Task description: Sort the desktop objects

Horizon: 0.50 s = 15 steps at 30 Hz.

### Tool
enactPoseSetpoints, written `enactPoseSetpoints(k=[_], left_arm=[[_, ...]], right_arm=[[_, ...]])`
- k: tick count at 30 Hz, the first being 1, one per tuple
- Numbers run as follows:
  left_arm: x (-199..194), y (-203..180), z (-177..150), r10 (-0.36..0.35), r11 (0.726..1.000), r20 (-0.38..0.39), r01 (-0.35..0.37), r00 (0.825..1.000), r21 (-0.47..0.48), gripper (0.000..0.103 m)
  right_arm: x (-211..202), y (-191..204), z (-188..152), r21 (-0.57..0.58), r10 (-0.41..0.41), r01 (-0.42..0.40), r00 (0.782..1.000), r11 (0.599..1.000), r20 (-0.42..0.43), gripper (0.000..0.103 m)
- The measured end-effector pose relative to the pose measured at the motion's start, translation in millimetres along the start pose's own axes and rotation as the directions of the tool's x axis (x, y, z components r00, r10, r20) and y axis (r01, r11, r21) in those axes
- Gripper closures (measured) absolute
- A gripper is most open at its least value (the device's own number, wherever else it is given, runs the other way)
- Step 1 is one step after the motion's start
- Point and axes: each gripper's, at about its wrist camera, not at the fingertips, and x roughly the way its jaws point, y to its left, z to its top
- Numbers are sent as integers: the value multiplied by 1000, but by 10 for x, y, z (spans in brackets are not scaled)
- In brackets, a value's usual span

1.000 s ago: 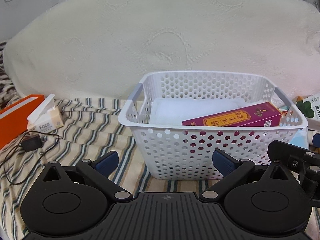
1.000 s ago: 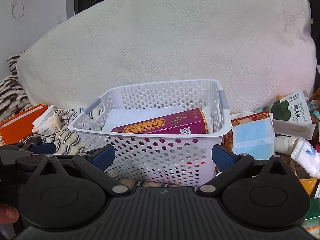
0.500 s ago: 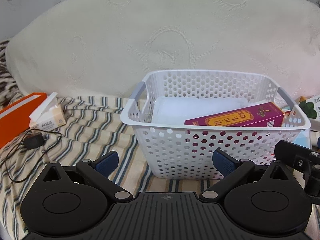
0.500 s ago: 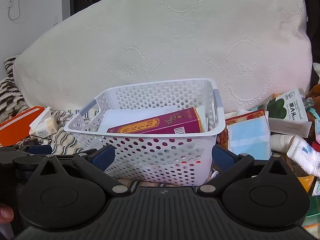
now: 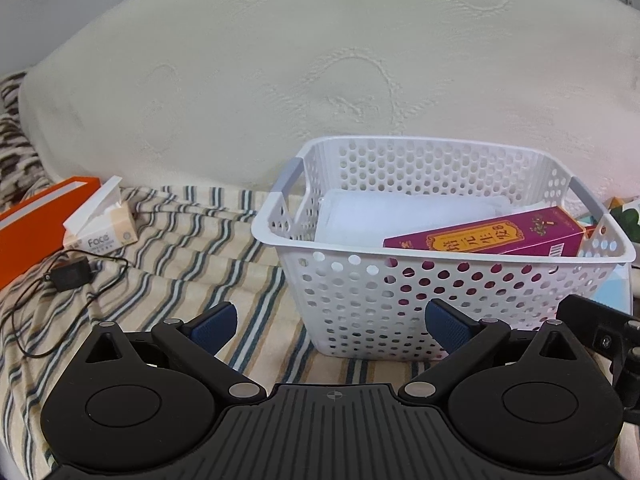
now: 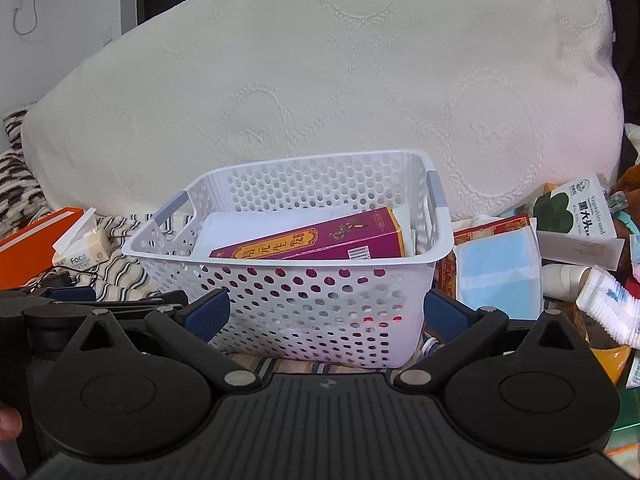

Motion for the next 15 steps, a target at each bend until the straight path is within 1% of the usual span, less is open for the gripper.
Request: enactPoseSetpoints(k=[4, 15], left_arm=[[7, 3, -6, 15, 1000, 4, -15, 1000, -3, 0], [2, 30, -1, 2, 1000, 6, -2, 1000, -14, 0]], right_arm=[[6, 7, -11, -2, 0, 0, 1000, 1000, -3, 0], [11, 11, -16, -4, -2, 2, 1000, 1000, -6, 1]])
